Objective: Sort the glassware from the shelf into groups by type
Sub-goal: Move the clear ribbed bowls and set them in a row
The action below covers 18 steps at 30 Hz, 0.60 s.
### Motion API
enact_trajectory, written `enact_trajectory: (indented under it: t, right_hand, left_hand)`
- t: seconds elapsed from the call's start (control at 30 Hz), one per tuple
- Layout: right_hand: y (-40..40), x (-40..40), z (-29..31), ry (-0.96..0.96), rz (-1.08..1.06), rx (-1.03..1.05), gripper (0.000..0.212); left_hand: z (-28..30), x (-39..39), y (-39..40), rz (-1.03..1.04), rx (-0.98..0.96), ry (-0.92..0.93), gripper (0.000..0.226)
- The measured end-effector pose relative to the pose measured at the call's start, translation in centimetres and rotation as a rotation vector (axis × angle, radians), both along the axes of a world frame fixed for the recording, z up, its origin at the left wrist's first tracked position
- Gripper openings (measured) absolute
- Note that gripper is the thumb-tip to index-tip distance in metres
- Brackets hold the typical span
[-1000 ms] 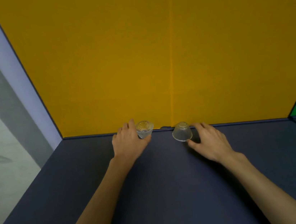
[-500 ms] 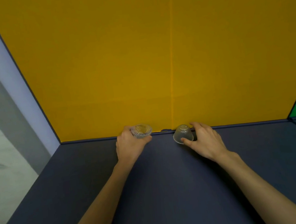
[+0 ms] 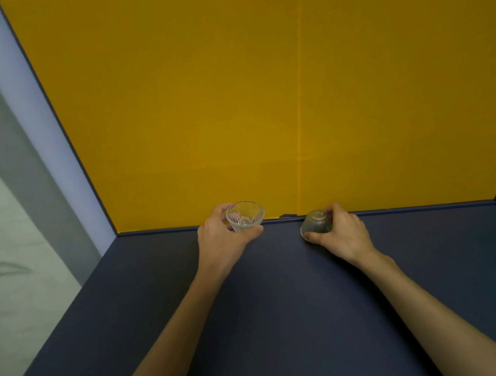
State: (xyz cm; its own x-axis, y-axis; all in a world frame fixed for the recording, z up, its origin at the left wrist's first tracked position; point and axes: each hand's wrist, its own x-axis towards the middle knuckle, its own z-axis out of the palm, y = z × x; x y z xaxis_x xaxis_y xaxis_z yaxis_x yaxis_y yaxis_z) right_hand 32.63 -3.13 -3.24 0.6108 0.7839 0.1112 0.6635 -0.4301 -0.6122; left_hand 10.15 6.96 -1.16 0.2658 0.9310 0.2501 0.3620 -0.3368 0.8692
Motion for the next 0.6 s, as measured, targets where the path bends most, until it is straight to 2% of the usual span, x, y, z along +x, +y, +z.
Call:
enact_trajectory:
  t: [0.23, 0.43, 0.6]
  right_hand:
    - [-1.8, -1.0, 0.9, 0.086, 0.005, 0.216, 0.052]
    - [-2.7, -1.8, 2.3, 0.126, 0.002, 0.218, 0.067]
    - [-3.4, -2.5, 3.4, 0.148, 0.025, 0.208, 0.056]
  left_hand:
    - [-0.1, 0.6, -0.7, -0.078, -0.025, -0.042, 0.079]
    - [-0.1, 1.3, -1.1, -0.132, -0.023, -0.035, 0.079]
    - [-0.5, 1.5, -1.2, -0.172, -0.039, -0.068, 0.08]
